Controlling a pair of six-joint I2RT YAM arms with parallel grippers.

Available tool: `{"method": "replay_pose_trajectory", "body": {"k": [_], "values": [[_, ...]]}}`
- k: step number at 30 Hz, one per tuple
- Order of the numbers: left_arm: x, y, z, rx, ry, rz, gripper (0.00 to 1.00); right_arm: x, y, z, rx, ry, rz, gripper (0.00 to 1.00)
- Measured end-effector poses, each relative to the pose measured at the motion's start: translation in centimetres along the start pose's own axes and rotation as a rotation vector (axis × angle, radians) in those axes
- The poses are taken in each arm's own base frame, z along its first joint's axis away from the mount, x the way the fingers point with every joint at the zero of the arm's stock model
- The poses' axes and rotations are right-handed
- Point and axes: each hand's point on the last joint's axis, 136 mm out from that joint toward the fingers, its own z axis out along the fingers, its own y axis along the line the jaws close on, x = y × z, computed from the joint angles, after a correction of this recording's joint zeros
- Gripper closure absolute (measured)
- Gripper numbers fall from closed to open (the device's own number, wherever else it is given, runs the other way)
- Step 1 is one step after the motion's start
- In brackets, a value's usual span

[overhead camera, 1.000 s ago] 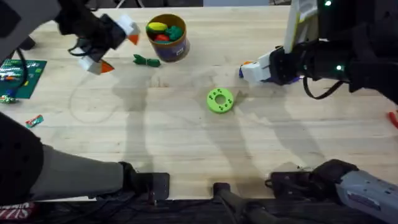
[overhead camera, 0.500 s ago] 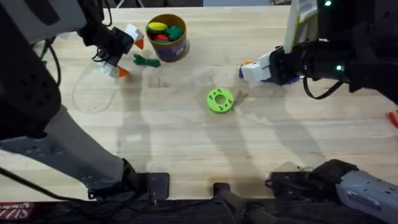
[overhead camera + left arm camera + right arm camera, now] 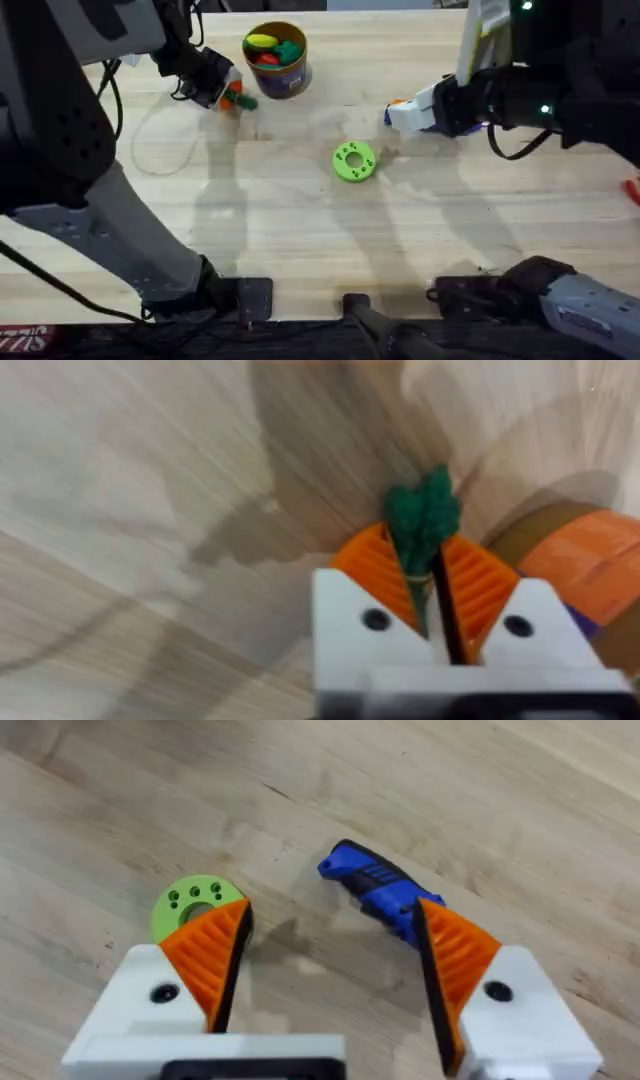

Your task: Pick up the gripper from the table and insert it into the empty holder that is missing its gripper. Then pick up a screw, insert it into the mounting hole, and use the screwdriver to tighten it. Finally, clean up the table by picking up the vegetable and placing it into the bucket.

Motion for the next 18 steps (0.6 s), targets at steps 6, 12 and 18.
{"method": "replay_pose_trajectory", "body": {"k": [6, 12, 18], "values": [[0.5, 0.8, -0.3, -0.036, 0.022, -0.003, 0.981, 0.0, 0.0, 0.0, 0.000, 0.000, 0.000, 0.056], [1.3, 1.7, -1.1, -0.049, 0.078, -0.025, 0.983, 0.0, 0.0, 0.0, 0.000, 0.000, 0.000, 0.056], [1.7, 0.9, -4.2, 0.014, 0.078, -0.021, 0.983, 0.0, 0.0, 0.0, 0.000, 0.000, 0.000, 0.056]]}}
